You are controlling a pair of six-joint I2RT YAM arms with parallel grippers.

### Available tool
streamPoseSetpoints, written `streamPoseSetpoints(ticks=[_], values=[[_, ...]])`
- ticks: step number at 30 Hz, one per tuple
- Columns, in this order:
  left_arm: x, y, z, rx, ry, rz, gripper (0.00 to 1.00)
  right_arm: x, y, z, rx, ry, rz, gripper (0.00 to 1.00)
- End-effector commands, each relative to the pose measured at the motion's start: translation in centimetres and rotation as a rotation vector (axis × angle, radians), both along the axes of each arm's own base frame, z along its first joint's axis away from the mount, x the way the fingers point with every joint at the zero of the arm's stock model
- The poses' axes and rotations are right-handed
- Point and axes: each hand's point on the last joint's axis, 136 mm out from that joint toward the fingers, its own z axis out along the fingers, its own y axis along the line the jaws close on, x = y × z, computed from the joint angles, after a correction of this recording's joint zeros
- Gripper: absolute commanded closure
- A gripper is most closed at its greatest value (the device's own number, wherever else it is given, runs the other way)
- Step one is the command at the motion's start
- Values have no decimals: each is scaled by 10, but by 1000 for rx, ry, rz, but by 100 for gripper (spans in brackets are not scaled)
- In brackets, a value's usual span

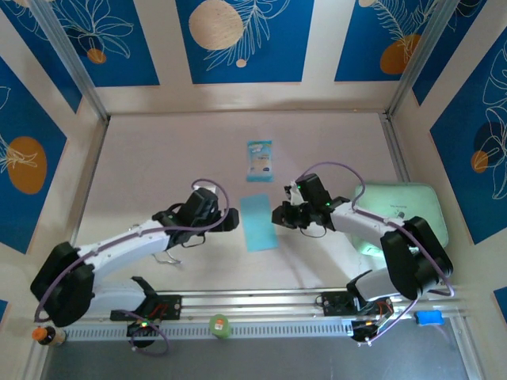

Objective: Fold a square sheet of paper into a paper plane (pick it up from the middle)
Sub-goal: Turn over the paper at the center of the table, then third fold the triangle at the center of the table.

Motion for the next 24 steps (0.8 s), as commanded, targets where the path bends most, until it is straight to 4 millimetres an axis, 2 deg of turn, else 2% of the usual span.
streamPoseSetpoints(ticks=[1, 7, 12, 18, 24], values=[[-2, -27, 0, -76, 71, -90, 12, -2, 14, 8, 88, 8, 50, 88], [-5, -49, -21, -110, 215, -105, 21, 2, 22, -7, 80, 50, 63, 90], [-7, -58, -24, -187, 234, -95, 26, 3, 29, -20, 89, 93, 81, 92], [-10, -61, -24, -219, 240, -107, 31, 5, 17, -42, 21, 125, 34, 92], [-11, -68, -34, -230, 283, -111, 35, -5, 1, -68, -48, 222, -23, 93]])
